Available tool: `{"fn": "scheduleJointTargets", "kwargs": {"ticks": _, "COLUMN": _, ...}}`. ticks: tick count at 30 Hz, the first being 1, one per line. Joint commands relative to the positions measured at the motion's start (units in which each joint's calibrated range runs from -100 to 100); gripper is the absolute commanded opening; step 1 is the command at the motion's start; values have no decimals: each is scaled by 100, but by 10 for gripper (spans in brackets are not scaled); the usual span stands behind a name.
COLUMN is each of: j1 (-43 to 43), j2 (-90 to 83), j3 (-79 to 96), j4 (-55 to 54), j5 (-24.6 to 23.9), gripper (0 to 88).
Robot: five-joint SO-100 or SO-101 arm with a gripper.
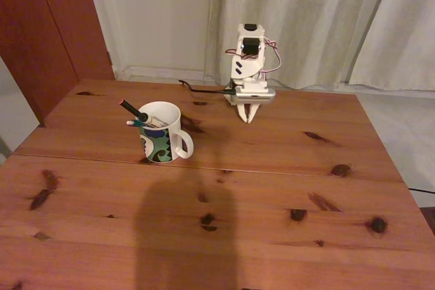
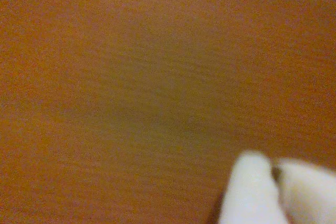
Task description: Clean up the desk and place the pens and markers into the cup
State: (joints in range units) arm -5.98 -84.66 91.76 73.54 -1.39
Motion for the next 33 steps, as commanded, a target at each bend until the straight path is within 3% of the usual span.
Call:
{"fn": "scheduleJointTargets", "kwargs": {"ticks": 1, "j1": -186, "j2": -268, "j3": 400, "j4": 91, "j5": 61, "gripper": 8}}
{"fn": "scheduleJointTargets", "kwargs": {"ticks": 33, "j1": -862, "j2": -1145, "j3": 652, "j4": 281, "j5": 13, "gripper": 8}}
